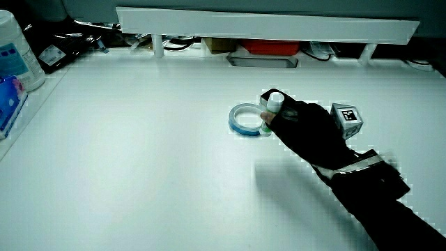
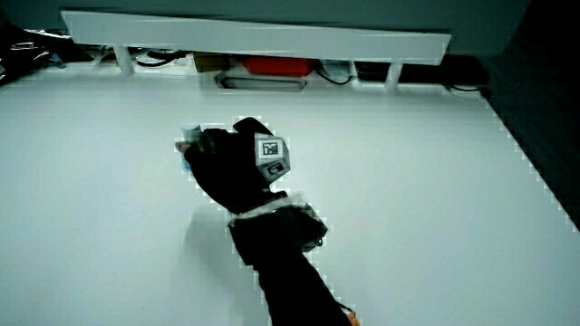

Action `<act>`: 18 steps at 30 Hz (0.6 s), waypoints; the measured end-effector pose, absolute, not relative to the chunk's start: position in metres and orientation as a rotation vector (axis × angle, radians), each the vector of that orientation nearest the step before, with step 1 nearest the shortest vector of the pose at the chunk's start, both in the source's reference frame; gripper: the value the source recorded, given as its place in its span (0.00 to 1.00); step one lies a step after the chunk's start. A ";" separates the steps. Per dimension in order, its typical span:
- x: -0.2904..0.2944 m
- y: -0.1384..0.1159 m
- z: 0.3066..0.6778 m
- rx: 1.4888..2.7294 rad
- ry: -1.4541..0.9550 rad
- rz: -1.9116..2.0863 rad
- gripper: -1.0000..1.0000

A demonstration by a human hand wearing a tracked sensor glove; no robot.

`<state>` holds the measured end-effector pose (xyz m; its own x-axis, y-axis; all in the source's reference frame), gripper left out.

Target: Place glue stick

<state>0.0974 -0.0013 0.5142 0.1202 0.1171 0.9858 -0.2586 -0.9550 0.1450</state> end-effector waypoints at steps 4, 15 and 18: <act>0.087 -0.001 0.521 2.158 -0.077 1.760 0.50; 0.080 0.006 0.545 2.125 -0.017 1.701 0.50; 0.081 0.008 0.551 2.115 0.031 1.708 0.50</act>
